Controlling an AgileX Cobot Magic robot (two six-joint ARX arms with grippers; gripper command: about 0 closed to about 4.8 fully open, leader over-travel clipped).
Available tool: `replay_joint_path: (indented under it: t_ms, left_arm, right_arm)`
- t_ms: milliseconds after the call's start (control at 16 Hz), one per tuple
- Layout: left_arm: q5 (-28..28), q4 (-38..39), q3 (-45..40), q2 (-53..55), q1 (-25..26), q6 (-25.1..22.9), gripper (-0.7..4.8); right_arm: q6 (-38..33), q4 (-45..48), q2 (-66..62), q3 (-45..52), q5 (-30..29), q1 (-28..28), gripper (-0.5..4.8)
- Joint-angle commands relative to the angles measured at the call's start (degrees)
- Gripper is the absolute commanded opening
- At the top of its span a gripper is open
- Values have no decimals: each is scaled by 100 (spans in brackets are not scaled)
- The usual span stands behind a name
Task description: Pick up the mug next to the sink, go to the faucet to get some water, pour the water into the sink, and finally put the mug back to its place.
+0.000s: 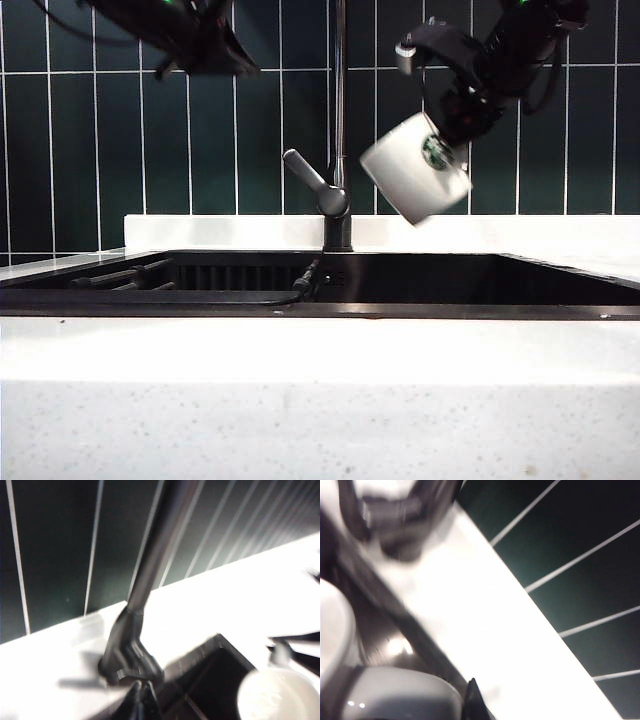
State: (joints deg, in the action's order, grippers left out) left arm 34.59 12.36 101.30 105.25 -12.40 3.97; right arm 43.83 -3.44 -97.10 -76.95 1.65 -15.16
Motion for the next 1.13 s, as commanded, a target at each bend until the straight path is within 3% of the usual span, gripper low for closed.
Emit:
replay_joint_path:
  t_ms: [63,313,813,1126]
  left_arm:
    - [-114,1106,-7,-407,-2,-645,-6]
    - [-129,1875,-221,-817,-2,-977,-6]
    - [-531,732,-3060,-2594,-2,-876,-6]
    - [-903,170,-4485,-3766,-2,-647,-6]
  right_arm:
    - [927,173,94,-74,234,-7,-1]
    - [1521,149,96,-72,404,-7,-1]
    - [2024,-83,96,-68,511,-13,-1]
    - [3077,-70,96,-68,466,-4,-1]
